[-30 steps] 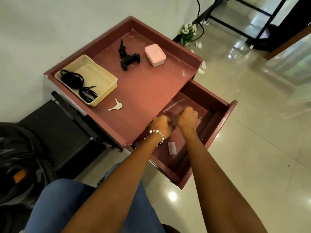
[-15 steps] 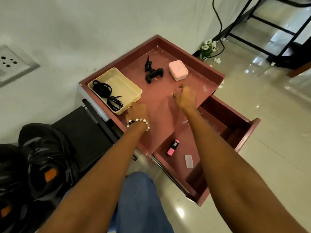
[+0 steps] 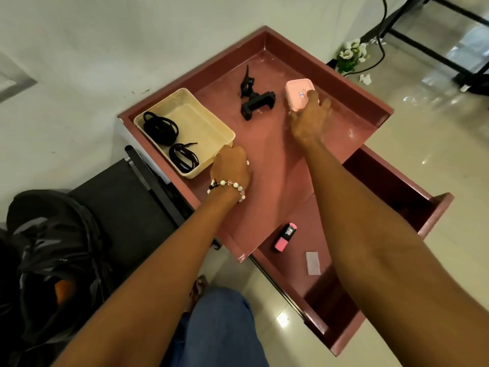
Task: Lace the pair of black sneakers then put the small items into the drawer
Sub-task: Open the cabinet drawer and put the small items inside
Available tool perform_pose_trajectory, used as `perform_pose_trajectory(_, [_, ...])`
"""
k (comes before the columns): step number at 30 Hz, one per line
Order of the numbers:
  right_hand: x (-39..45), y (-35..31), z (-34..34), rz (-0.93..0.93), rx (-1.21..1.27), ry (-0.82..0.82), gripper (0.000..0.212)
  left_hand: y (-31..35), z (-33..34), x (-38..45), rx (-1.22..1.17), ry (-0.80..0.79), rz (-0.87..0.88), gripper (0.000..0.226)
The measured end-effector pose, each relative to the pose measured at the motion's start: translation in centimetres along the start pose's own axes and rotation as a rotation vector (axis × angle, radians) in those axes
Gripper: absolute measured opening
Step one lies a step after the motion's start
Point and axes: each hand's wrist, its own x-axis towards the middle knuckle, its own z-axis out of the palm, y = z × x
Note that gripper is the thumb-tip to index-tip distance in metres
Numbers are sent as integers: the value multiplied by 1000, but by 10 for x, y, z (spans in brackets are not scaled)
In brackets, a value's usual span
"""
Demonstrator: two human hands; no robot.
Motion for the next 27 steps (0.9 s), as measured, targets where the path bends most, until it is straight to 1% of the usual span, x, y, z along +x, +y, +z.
perform_pose_trajectory(5, [-22,5,-5,8,161,35,57,7,-2,-3,-29,4,-39,23])
perform_pose_trajectory(8, [-41,10,-16,46,271,70,54,12,-8,-8,-138,-15,-110,22])
perform_pose_trajectory(13, [-88,36,-47,124,439,192,49,31,-28,-31,-476,52,-309,14])
perform_pose_trajectory(15, [-108,54,-60,172,481,233,47,43,-31,-41,-690,16,-334,6])
perform_pose_trajectory(16, [-118,63,-66,199,486,251,46,50,-30,-47,-817,-20,-327,7])
perform_pose_trajectory(17, [-126,73,-69,226,479,264,45,56,-28,-53,-906,-51,-314,13])
perform_pose_trajectory(18, [-134,81,-71,260,471,273,44,60,-22,-58,-946,-81,-289,19])
perform_pose_trajectory(20, [-150,99,-73,358,458,263,46,71,-11,-71,-931,-136,-220,21])
perform_pose_trajectory(22, [-161,120,-69,448,402,231,47,86,2,-84,-907,-201,-144,14])
perform_pose_trajectory(24, [-168,145,-61,501,328,185,46,103,22,-92,-856,-295,-63,8])
perform_pose_trajectory(27, [-178,168,-44,536,242,78,49,117,53,-97,-729,-378,11,8])
